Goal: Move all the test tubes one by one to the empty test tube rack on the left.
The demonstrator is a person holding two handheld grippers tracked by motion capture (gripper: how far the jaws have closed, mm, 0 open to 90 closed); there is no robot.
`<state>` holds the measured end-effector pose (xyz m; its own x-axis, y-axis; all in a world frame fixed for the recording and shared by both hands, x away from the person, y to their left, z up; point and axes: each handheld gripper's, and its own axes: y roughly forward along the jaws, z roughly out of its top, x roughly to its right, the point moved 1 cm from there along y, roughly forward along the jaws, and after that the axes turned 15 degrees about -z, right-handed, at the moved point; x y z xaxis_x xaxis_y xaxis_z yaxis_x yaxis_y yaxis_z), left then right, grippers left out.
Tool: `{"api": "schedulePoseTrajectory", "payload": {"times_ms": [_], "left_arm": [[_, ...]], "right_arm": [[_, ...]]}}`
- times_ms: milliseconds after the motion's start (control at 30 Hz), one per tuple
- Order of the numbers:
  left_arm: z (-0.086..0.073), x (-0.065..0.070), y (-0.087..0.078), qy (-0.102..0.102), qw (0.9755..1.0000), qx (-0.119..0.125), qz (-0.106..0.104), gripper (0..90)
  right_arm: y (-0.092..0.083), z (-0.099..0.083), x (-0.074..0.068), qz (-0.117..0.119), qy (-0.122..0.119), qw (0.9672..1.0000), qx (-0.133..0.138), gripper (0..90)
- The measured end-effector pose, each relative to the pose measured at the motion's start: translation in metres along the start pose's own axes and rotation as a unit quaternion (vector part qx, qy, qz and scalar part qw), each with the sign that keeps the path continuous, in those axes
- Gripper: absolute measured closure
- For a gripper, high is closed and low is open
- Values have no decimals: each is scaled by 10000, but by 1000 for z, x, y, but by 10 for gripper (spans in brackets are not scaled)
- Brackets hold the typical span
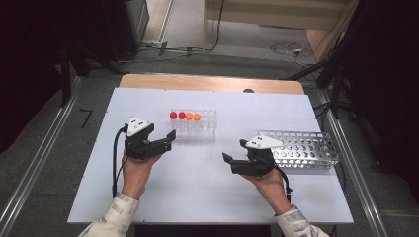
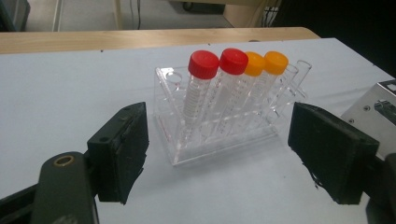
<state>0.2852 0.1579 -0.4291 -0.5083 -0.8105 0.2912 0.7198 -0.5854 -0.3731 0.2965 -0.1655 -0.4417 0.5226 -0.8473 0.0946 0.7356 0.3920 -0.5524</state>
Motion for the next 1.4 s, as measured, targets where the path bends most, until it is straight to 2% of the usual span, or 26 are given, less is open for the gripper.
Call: {"api": "schedulePoseTrajectory", "payload": {"times_ms": [367, 900, 1267, 1400], "left_arm": [[-14, -6, -20, -39, 9999, 92, 112, 197], [-30, -11, -37, -65, 9996, 59, 263, 184], [-44, -25, -51, -183, 9987, -55, 466, 176], [-47, -28, -56, -192, 9983, -29, 545, 177]], "right_arm": [[-11, -5, 13, -81, 26, 9999, 75, 207], [-36, -22, 48, -357, 280, 9988, 192, 206], [-52, -37, 70, -578, 382, 9974, 216, 206], [-58, -43, 78, -671, 430, 9965, 248, 206]]}}
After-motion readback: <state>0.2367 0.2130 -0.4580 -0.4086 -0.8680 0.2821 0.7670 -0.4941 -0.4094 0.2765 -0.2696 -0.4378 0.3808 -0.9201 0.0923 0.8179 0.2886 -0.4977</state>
